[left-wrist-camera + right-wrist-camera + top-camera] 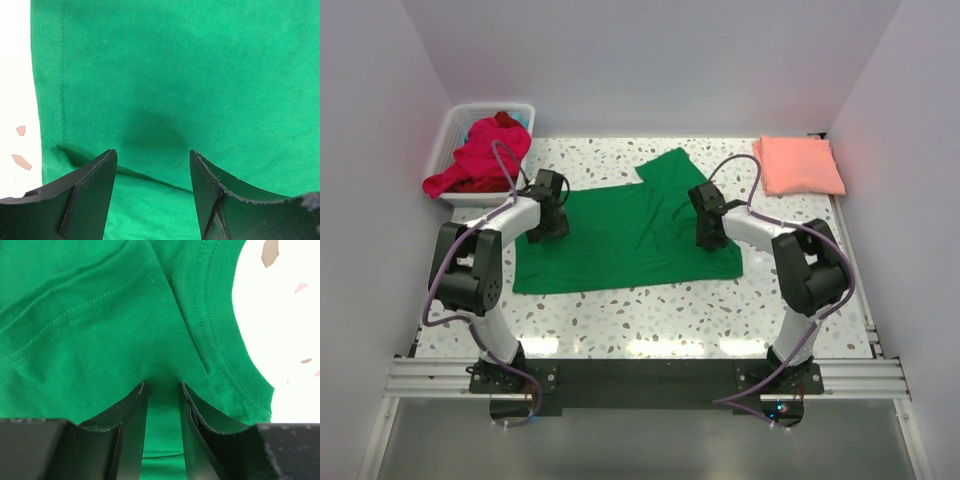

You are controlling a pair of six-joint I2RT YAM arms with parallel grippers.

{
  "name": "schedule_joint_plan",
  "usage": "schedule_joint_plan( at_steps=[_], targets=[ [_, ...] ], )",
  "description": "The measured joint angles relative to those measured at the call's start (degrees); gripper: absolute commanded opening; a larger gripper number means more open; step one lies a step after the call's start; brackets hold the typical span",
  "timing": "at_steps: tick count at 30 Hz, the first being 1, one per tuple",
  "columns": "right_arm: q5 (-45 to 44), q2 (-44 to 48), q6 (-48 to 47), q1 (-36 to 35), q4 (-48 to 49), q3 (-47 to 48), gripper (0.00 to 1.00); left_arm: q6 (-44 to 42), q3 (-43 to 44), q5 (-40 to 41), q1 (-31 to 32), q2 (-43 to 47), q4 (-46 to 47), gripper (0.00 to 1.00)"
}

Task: Fold and stack the t-shirts
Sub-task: Fold the tshirt

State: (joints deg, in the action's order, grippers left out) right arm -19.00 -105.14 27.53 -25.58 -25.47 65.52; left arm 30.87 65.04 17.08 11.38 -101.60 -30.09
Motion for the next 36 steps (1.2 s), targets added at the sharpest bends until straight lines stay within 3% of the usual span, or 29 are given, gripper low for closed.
schedule_joint_plan(
  at_steps=[29, 36],
  targets=[
    [-3.02, 9.86, 5.62, 3.82, -14.78, -10.03, 0.35, 3.19, -0.50, 3.85, 0.00, 3.32, -5.40, 0.65],
    [-5.42, 9.84, 8.07, 3.91, -20.28, -9.97, 0.33, 5.09, 9.22, 4.35, 0.00, -2.86, -5.77, 0.65]
  ],
)
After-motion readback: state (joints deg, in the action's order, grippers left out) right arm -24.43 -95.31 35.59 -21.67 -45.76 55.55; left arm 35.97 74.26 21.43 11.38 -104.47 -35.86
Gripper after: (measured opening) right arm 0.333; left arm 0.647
